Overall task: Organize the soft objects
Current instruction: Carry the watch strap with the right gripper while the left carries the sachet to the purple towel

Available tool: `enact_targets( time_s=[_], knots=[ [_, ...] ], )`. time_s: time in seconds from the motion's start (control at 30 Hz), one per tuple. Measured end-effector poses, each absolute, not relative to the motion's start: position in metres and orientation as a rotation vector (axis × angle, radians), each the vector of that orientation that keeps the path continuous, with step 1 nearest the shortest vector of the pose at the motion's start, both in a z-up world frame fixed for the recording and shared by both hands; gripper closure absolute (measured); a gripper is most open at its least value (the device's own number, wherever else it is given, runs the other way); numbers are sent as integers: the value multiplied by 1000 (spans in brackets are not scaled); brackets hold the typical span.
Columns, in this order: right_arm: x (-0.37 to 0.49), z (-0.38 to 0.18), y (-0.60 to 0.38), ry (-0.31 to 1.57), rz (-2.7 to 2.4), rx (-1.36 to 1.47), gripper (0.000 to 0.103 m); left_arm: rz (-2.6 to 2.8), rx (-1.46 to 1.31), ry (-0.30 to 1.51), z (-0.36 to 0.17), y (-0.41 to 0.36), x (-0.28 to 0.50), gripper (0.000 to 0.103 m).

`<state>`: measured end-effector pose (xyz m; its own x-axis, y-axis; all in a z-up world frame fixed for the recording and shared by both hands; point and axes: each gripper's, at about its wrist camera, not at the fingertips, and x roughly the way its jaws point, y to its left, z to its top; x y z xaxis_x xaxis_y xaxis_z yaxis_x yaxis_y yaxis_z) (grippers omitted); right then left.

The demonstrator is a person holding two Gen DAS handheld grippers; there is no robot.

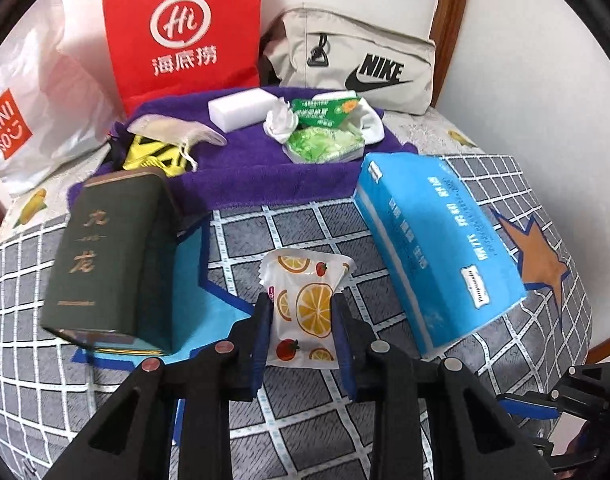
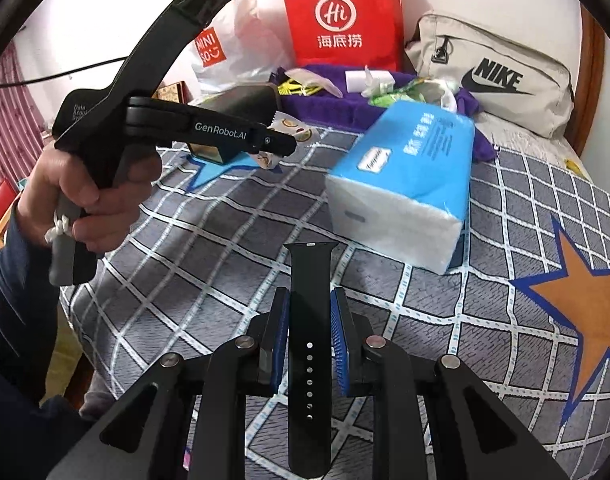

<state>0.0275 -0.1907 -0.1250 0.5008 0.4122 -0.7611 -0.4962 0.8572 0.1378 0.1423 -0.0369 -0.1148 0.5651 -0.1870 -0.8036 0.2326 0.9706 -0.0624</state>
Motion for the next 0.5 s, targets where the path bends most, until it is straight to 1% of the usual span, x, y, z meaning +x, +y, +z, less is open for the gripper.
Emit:
enact_targets(
  time_s=[0.5],
  knots=[
    [33, -84, -188, 834, 507, -98, 82, -210, -5, 888, -81, -4, 129, 75]
  ],
)
